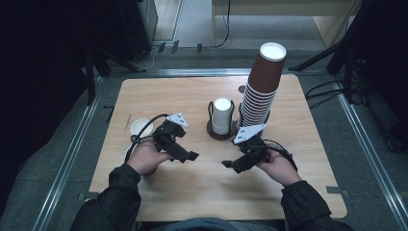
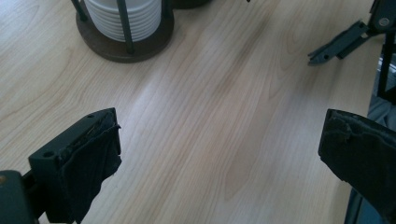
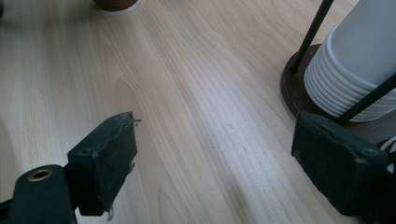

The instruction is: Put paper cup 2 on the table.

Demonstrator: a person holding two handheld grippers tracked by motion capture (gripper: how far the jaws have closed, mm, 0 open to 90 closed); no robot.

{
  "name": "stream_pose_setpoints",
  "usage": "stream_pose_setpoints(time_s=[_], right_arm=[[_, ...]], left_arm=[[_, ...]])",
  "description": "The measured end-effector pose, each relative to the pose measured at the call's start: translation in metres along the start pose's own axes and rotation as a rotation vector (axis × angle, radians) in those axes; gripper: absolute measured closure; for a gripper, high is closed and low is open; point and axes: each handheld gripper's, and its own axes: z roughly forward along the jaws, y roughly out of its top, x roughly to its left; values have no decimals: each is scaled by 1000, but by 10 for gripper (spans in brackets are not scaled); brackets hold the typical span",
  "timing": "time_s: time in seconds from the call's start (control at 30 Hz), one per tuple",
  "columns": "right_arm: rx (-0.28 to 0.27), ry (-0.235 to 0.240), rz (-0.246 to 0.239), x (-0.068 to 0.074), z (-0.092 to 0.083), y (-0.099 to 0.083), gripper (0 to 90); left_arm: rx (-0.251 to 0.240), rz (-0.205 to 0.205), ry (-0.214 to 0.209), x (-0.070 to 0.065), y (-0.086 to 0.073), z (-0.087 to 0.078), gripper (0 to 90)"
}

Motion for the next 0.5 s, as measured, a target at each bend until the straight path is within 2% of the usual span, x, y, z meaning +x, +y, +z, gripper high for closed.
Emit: stream_pose_setpoints(time_s=[0.13, 0.2, 0.3, 0.5], right_arm=[[0, -4, -3, 0, -1, 0, 147], [-2, -4, -5, 0, -1, 0, 147], [-2, -5, -13, 0, -1, -1, 147], [4, -6, -18, 1, -1, -1, 147]], left_arm=[[7, 8, 6, -4, 2, 7, 11], [-4, -1, -2, -5, 3, 9, 49], [-8, -16, -8, -6, 3, 13, 50], [4, 8, -4, -11, 3, 20, 51]])
